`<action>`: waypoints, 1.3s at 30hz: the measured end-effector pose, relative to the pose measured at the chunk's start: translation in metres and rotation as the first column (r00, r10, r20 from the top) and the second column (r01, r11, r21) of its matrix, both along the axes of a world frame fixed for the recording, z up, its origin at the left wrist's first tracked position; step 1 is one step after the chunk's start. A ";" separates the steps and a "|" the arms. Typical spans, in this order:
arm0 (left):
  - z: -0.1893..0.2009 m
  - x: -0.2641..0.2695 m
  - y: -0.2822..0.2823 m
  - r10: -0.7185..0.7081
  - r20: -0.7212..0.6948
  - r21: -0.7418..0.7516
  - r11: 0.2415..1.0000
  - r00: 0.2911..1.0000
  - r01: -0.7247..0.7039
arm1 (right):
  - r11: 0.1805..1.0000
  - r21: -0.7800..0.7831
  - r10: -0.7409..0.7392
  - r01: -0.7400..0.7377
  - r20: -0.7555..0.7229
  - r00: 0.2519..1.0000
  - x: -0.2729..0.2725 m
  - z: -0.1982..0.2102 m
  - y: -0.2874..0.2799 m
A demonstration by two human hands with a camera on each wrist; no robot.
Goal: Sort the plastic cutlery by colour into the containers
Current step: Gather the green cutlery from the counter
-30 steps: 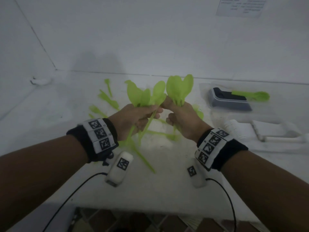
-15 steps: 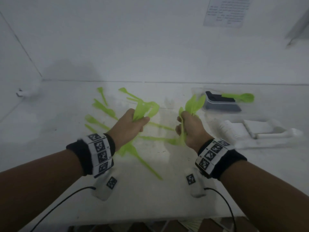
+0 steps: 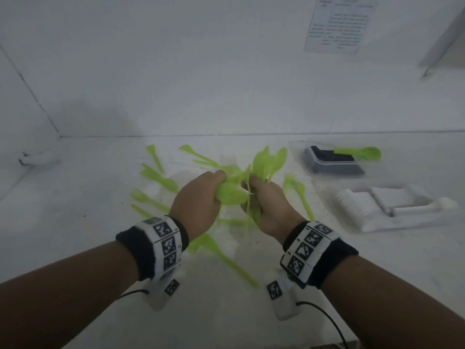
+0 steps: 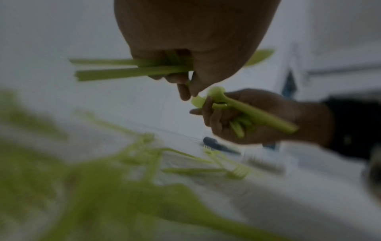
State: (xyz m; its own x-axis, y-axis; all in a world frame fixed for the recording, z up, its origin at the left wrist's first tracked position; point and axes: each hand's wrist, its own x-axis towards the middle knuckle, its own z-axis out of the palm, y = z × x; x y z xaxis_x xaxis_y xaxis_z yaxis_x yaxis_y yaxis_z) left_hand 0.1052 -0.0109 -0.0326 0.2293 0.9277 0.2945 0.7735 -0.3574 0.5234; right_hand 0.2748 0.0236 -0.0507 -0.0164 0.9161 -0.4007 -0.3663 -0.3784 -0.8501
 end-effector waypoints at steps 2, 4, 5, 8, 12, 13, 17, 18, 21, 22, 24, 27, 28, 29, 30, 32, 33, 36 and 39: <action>0.003 -0.005 0.001 -0.021 -0.221 0.121 0.991 0.975 0.049 | 1.000 -0.021 -0.012 0.010 -0.068 0.998 -0.002 -0.004 0.003; 0.002 -0.010 0.004 -0.058 -0.278 0.174 0.979 0.959 0.110 | 0.999 -0.035 -0.015 0.013 -0.061 0.998 -0.003 -0.004 0.003; 0.002 -0.010 0.004 -0.084 -0.274 0.163 0.978 0.958 0.133 | 0.999 -0.042 -0.009 0.007 -0.035 0.999 -0.004 -0.005 0.003; 0.001 -0.007 0.000 -0.144 -0.243 0.072 0.983 0.959 0.166 | 0.999 -0.027 -0.025 0.026 0.035 0.999 -0.005 -0.003 0.003; -0.002 -0.013 -0.006 -0.033 0.017 -0.016 0.999 0.999 0.034 | 0.979 -0.024 -0.203 0.205 0.055 0.978 0.011 -0.001 0.016; 0.000 -0.015 -0.005 0.022 0.115 -0.063 0.998 0.993 -0.015 | 0.968 -0.040 -0.245 0.247 0.041 0.969 0.017 0.000 0.018; 0.012 -0.017 0.006 0.264 0.340 -0.357 0.924 0.903 -0.135 | 0.978 -0.013 -0.207 0.209 0.114 0.972 0.025 0.004 0.020; 0.015 -0.015 0.007 0.313 0.411 -0.464 0.880 0.856 -0.099 | 0.987 0.010 -0.162 0.163 0.144 0.976 0.023 0.005 0.017; 0.018 -0.011 0.014 0.387 0.569 -0.566 0.824 0.725 0.004 | 0.997 0.056 -0.068 0.059 0.173 0.983 0.012 0.011 0.008; 0.018 -0.009 0.016 0.377 0.583 -0.555 0.831 0.719 0.014 | 0.997 0.065 -0.045 0.034 0.172 0.984 0.007 0.012 0.005; 0.016 -0.006 0.017 0.342 0.589 -0.524 0.851 0.732 0.024 | 0.996 0.085 -0.012 -0.002 0.161 0.987 -0.001 0.017 0.000; 0.013 0.000 0.018 0.310 0.565 -0.483 0.876 0.765 0.001 | 0.991 0.135 0.004 -0.023 0.137 0.991 -0.010 0.025 -0.003; 0.012 0.002 0.019 0.310 0.568 -0.473 0.881 0.763 -0.006 | 0.988 0.149 0.006 -0.027 0.140 0.990 -0.011 0.027 -0.003; 0.012 0.003 0.019 0.309 0.575 -0.461 0.888 0.758 -0.013 | 0.986 0.162 0.004 -0.028 0.144 0.990 -0.012 0.029 -0.003; 0.012 0.006 0.019 0.306 0.582 -0.444 0.896 0.753 -0.021 | 0.985 0.170 0.005 -0.031 0.151 0.989 -0.013 0.029 -0.003; 0.011 0.009 0.020 0.286 0.580 -0.409 0.912 0.762 -0.031 | 0.984 0.171 0.020 -0.048 0.160 0.987 -0.015 0.027 -0.004; 0.011 0.011 0.019 0.264 0.572 -0.391 0.920 0.777 -0.025 | 0.983 0.172 0.031 -0.059 0.163 0.986 -0.016 0.026 -0.005; 0.010 0.019 0.014 0.206 0.568 -0.371 0.928 0.797 0.025 | 0.977 0.203 0.027 -0.066 0.190 0.981 -0.017 0.023 -0.006; 0.008 0.018 0.012 0.278 0.605 -0.440 0.898 0.746 0.022 | 0.981 0.193 -0.019 -0.019 0.195 0.981 -0.009 0.023 -0.001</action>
